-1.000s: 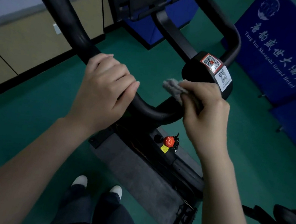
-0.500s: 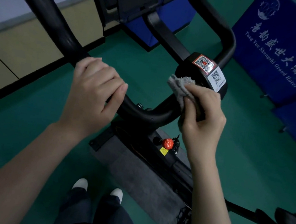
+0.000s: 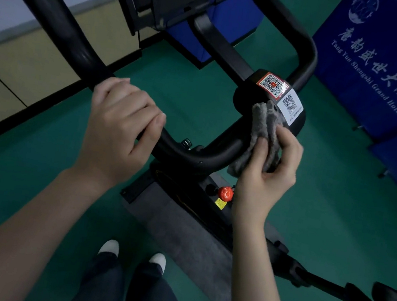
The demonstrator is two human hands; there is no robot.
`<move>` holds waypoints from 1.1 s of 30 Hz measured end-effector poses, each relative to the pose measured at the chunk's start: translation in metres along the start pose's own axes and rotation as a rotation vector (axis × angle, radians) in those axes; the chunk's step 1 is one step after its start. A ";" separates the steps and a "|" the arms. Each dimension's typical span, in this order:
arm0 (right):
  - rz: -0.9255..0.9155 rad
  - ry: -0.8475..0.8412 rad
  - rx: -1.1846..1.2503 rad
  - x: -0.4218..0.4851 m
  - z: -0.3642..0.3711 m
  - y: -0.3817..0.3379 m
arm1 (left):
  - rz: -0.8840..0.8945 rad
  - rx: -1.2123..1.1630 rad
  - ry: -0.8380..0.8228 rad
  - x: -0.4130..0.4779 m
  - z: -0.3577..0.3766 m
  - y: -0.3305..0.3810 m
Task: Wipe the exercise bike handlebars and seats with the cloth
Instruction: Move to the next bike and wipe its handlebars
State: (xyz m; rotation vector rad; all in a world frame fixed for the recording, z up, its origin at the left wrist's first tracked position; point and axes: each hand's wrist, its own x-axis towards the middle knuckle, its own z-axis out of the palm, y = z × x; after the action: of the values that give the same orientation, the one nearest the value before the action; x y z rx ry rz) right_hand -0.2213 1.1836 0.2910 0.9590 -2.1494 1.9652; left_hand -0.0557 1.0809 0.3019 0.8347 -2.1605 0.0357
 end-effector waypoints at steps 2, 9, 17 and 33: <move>0.040 0.037 0.032 -0.012 0.001 -0.001 | -0.005 -0.002 -0.001 0.000 0.000 0.000; 0.266 0.184 0.131 -0.008 0.012 0.000 | -0.007 0.006 -0.010 0.000 0.001 0.000; 0.597 0.250 0.428 -0.028 0.017 -0.012 | -0.015 -0.003 -0.002 0.000 0.002 0.000; 1.051 0.209 0.988 -0.086 0.037 -0.050 | 0.019 -0.015 0.008 -0.001 0.002 -0.002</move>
State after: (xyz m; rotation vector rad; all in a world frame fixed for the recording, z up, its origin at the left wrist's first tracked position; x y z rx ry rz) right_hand -0.1149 1.1838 0.2896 -0.6088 -1.5692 3.4786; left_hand -0.0552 1.0791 0.2995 0.8037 -2.1587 0.0322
